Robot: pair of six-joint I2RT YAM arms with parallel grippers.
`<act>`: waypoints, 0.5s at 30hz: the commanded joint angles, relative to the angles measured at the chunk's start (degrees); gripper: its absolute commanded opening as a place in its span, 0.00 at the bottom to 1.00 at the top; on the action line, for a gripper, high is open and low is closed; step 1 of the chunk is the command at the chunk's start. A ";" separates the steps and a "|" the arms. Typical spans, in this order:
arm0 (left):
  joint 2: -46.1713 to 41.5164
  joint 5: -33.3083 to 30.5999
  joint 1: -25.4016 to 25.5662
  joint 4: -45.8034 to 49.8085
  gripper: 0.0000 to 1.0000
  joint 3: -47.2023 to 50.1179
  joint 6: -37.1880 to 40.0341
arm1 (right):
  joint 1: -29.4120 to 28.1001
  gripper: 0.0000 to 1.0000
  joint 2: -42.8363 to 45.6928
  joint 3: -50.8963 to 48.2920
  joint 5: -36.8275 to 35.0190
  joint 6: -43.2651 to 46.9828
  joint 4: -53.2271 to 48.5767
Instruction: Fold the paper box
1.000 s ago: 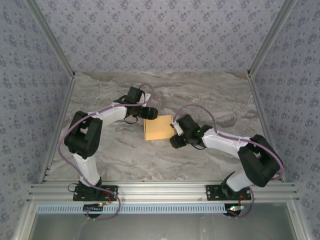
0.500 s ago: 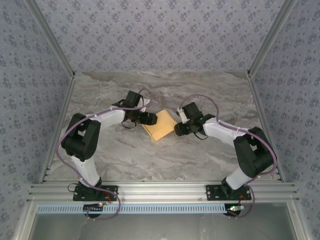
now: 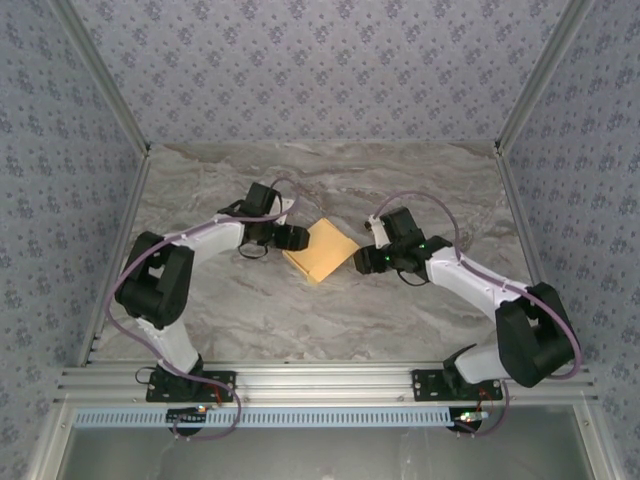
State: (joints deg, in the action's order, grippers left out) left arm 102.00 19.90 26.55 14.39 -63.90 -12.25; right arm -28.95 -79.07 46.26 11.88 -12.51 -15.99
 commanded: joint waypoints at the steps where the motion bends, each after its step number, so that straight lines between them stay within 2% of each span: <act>1: 2.60 0.85 -0.22 2.08 0.69 -2.35 1.96 | 0.17 0.55 -0.20 -2.27 7.90 -6.67 5.20; 9: 4.19 4.57 -0.18 2.02 0.55 -1.58 1.51 | 0.91 0.55 -4.76 -7.83 15.26 -22.63 23.18; 15: 2.22 5.79 -0.18 -1.17 0.54 1.73 -1.47 | 0.91 0.53 -8.73 -9.97 17.13 -28.93 32.44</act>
State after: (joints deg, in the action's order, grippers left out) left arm 105.71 24.25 26.46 13.30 -64.14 -12.27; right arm -28.36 -86.43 37.36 26.22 -35.55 8.69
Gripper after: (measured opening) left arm 0.543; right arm 0.535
